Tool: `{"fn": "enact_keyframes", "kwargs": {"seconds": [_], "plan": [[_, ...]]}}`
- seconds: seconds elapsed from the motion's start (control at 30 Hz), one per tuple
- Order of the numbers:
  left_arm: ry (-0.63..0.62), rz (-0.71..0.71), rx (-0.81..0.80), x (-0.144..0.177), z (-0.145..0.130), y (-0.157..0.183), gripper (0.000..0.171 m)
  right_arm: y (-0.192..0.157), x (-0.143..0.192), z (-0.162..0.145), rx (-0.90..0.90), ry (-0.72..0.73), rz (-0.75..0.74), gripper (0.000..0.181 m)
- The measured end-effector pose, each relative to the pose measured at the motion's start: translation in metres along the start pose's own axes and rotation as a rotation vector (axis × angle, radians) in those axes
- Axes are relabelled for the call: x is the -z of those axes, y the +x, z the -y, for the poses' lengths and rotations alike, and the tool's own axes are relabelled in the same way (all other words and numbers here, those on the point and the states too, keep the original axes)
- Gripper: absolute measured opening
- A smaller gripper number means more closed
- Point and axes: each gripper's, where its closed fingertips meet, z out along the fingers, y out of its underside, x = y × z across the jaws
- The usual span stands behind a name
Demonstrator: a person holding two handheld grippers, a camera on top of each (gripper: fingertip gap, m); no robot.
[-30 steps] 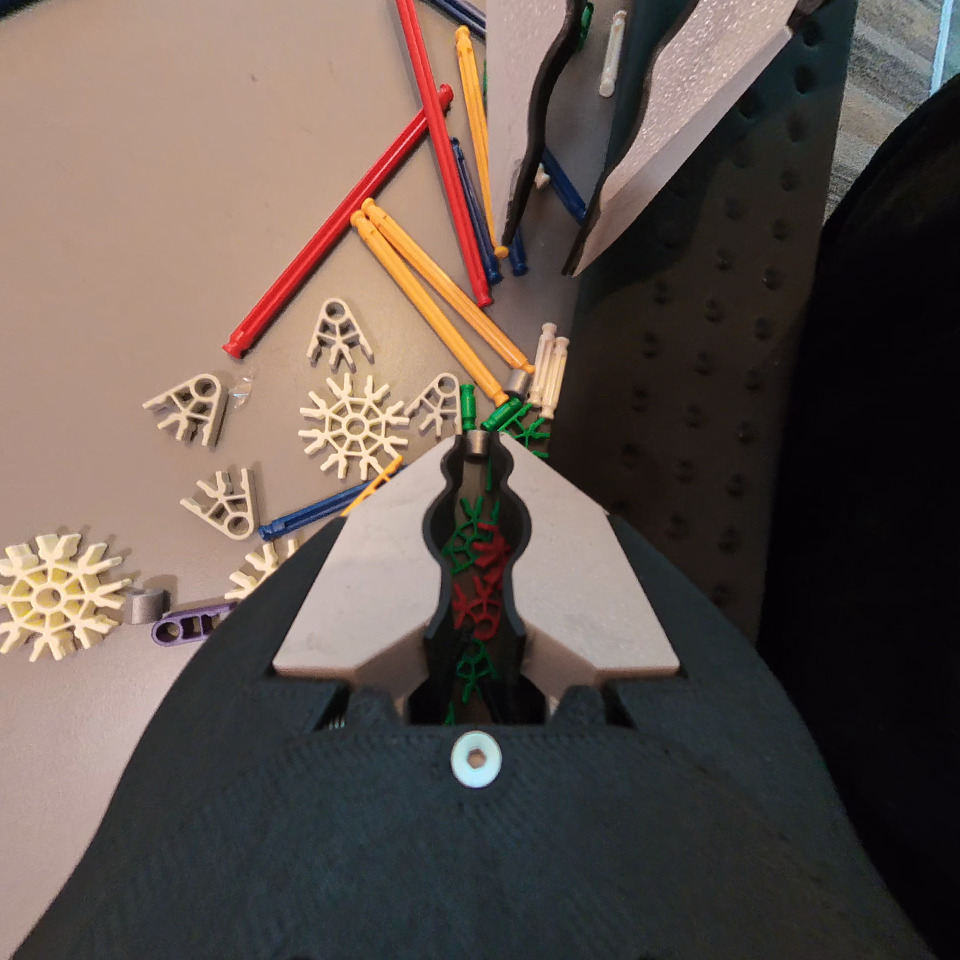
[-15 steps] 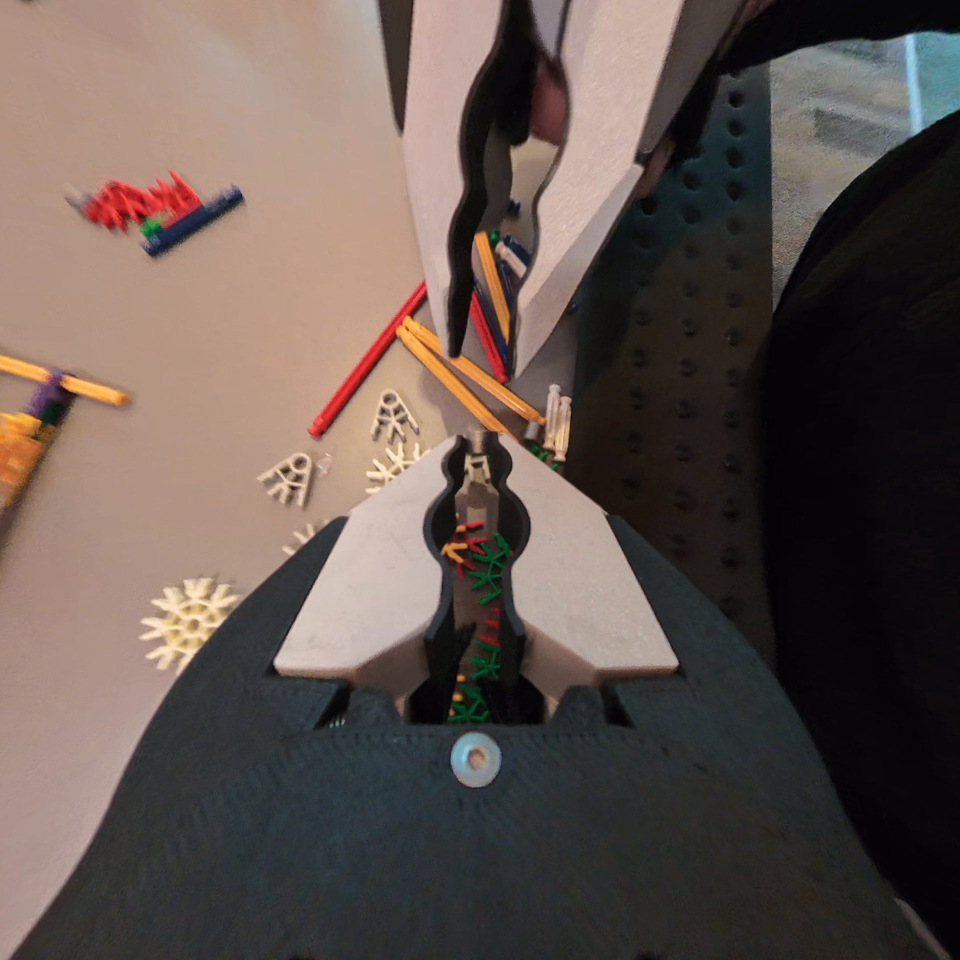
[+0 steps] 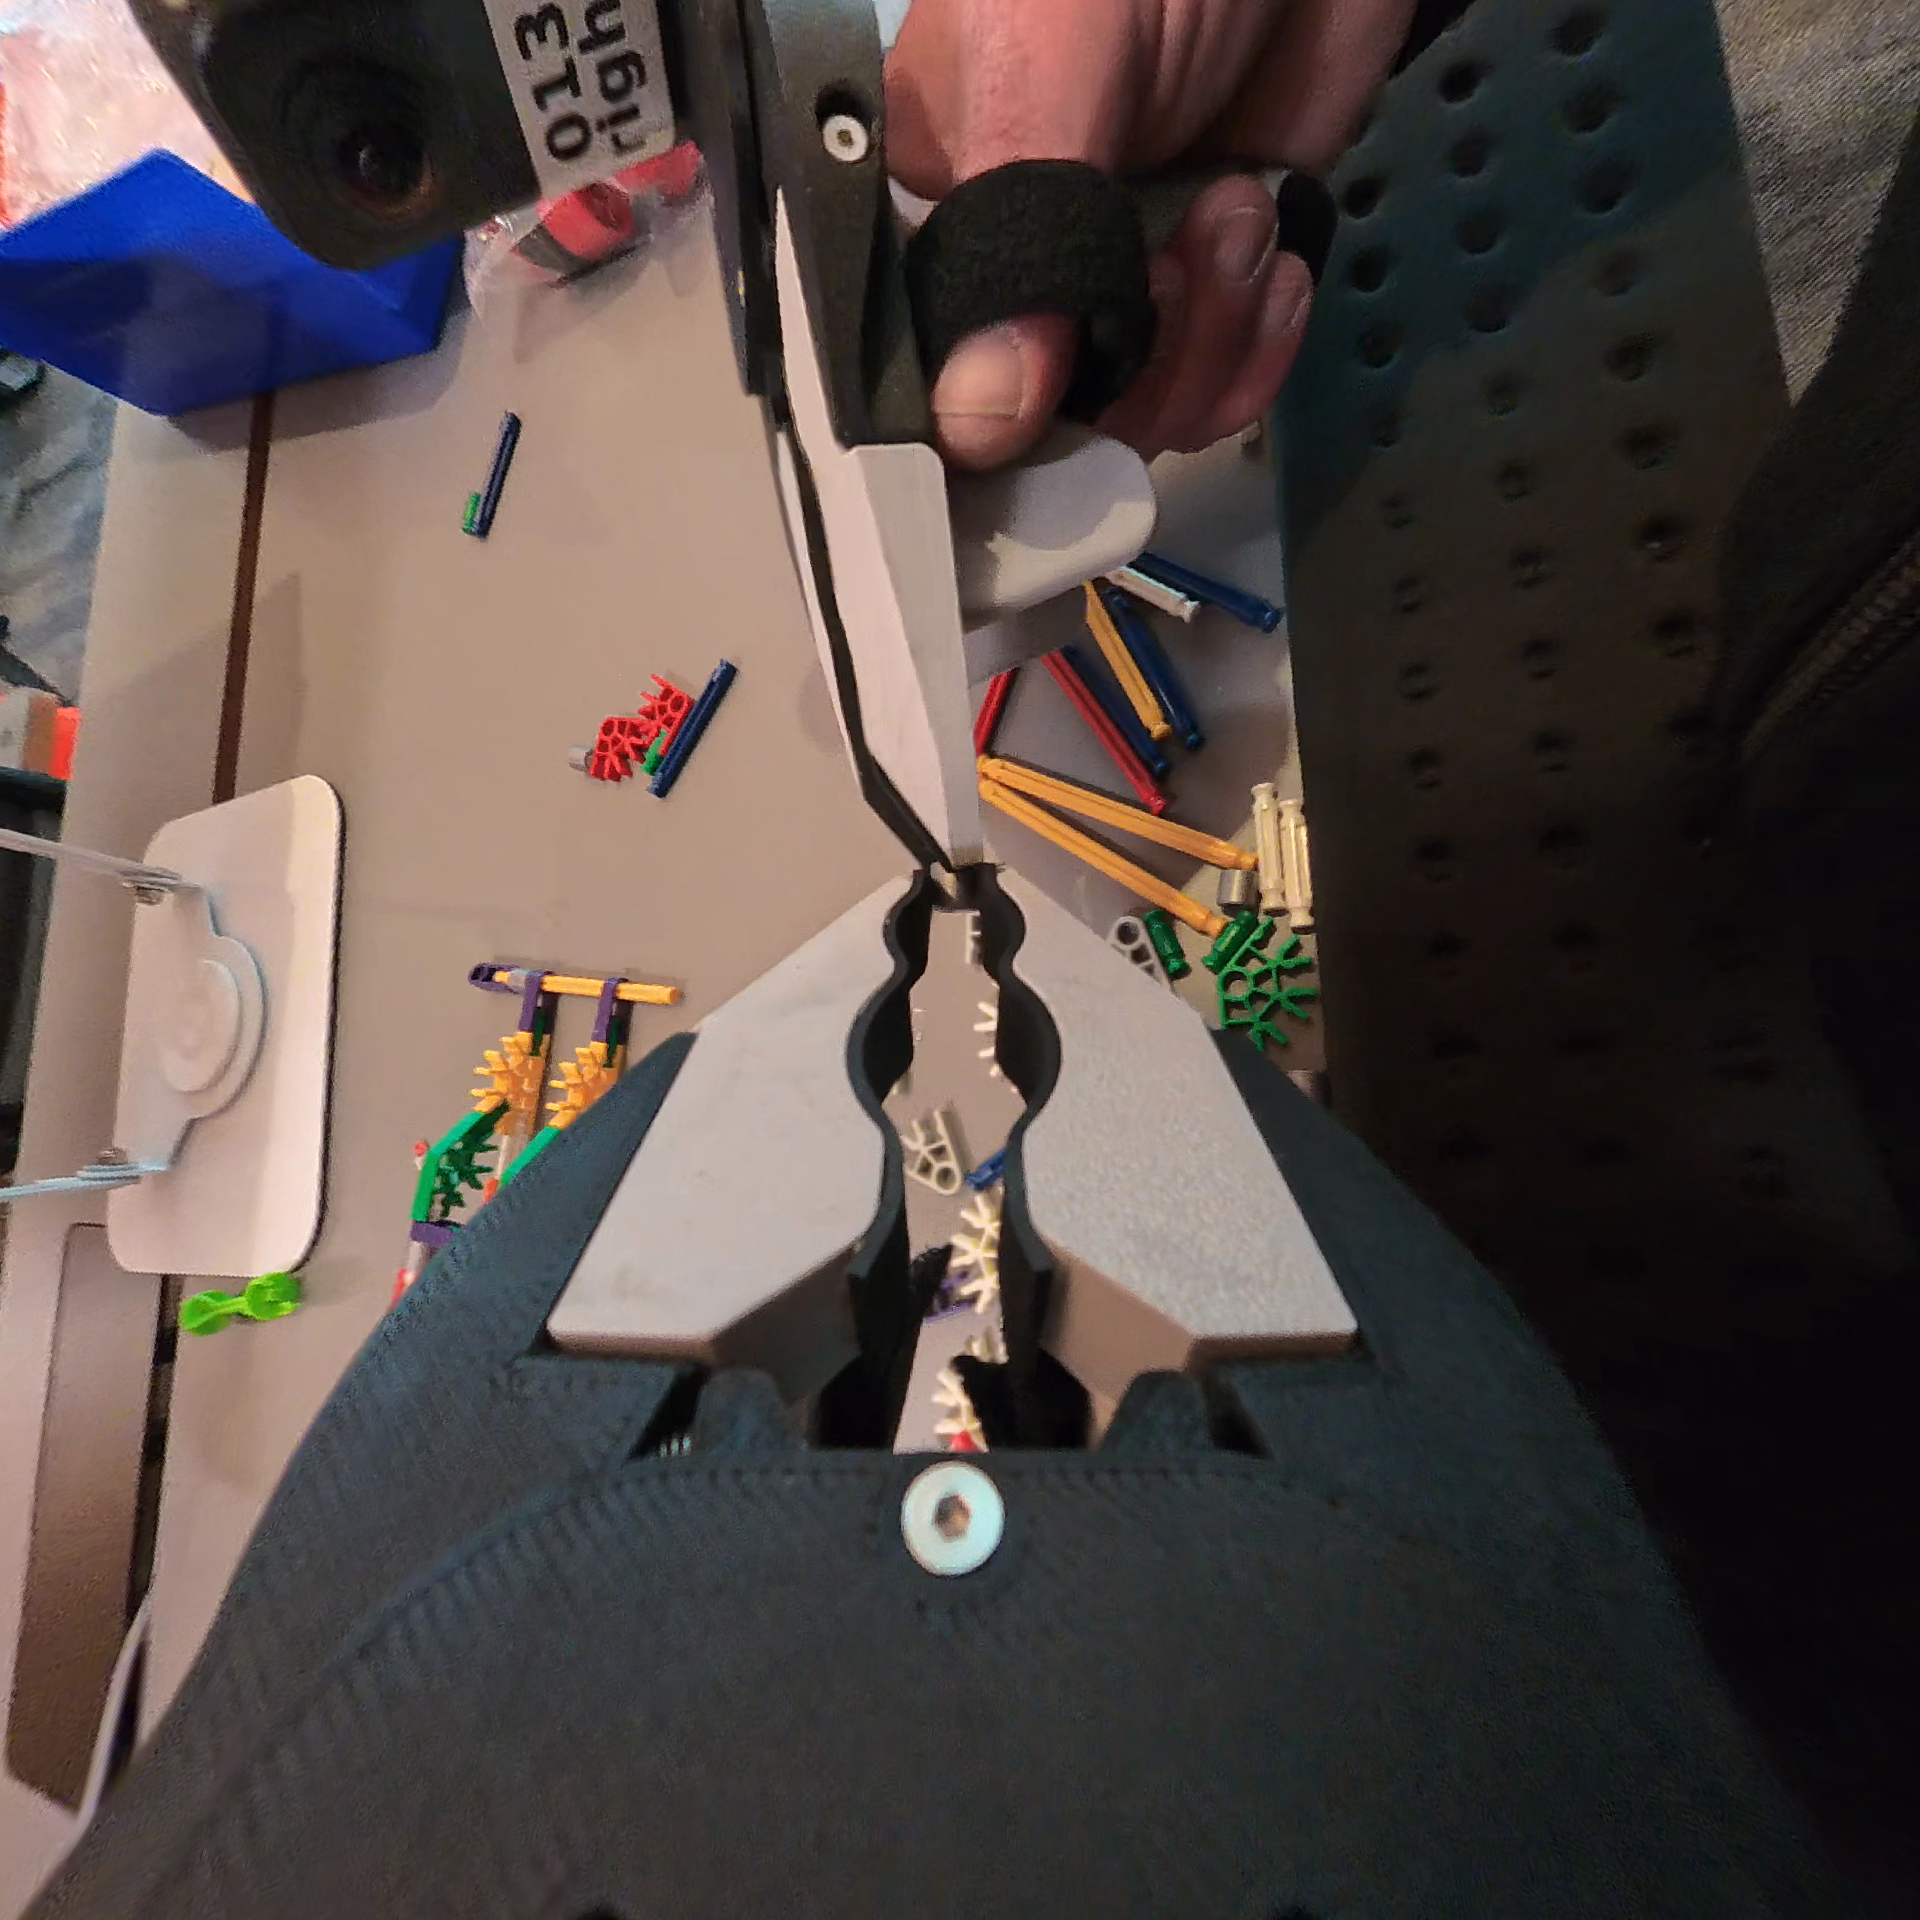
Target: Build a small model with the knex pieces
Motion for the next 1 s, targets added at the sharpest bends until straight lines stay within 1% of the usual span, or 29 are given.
{"fn": "enact_keyframes", "kwargs": {"seconds": [0.03, 0.17, 0.27, 0.3, 0.4, 0.43, 0.5, 0.63, 0.67, 0.73, 0.8, 0.83, 0.93, 1.0], "plan": [[0.002, 0.009, -0.018, 0.000, 0.001, -0.001, 0.006, 0.000, 0.001, 0.001, 0.000, 0.012, -0.003, 0.006], [0.013, 0.010, -0.058, 0.000, 0.005, -0.003, 0.005, 0.001, 0.002, 0.003, 0.015, 0.028, -0.016, 0.006], [0.030, 0.012, -0.054, -0.001, 0.005, -0.009, 0.006, 0.003, 0.005, 0.010, 0.024, 0.060, -0.038, 0.006], [0.037, 0.001, -0.047, -0.001, 0.006, -0.012, 0.006, 0.005, 0.006, 0.012, 0.032, 0.067, -0.055, 0.006], [0.078, -0.057, -0.007, 0.002, 0.007, -0.022, 0.018, 0.022, 0.013, 0.020, 0.070, 0.083, -0.165, 0.006], [0.075, -0.070, 0.012, 0.003, 0.004, -0.031, 0.020, 0.028, 0.016, 0.021, 0.087, 0.080, -0.209, 0.005], [0.032, -0.084, 0.069, 0.001, -0.013, -0.059, 0.032, 0.038, 0.021, 0.025, 0.113, 0.079, -0.275, 0.005], [-0.105, -0.051, 0.143, -0.013, -0.053, -0.133, 0.030, 0.064, 0.028, 0.030, 0.206, 0.028, -0.457, 0.006], [-0.132, -0.071, 0.160, -0.021, -0.059, -0.147, 0.030, 0.071, 0.030, 0.032, 0.235, 0.013, -0.510, 0.006], [-0.201, -0.130, 0.190, -0.040, -0.074, -0.164, 0.037, 0.079, 0.030, 0.037, 0.276, 0.005, -0.571, 0.006], [-0.310, -0.201, 0.162, -0.059, -0.093, -0.169, 0.036, 0.088, 0.030, 0.041, 0.320, -0.007, -0.642, 0.006], [-0.352, -0.212, 0.148, -0.068, -0.100, -0.171, 0.036, 0.093, 0.030, 0.043, 0.342, -0.019, -0.677, 0.006], [-0.479, -0.306, 0.146, -0.086, -0.125, -0.161, 0.034, 0.106, 0.030, 0.048, 0.419, -0.057, -0.777, 0.006], [-0.538, -0.368, 0.166, -0.090, -0.137, -0.150, 0.027, 0.115, 0.028, 0.048, 0.457, -0.087, -0.823, 0.006]]}}
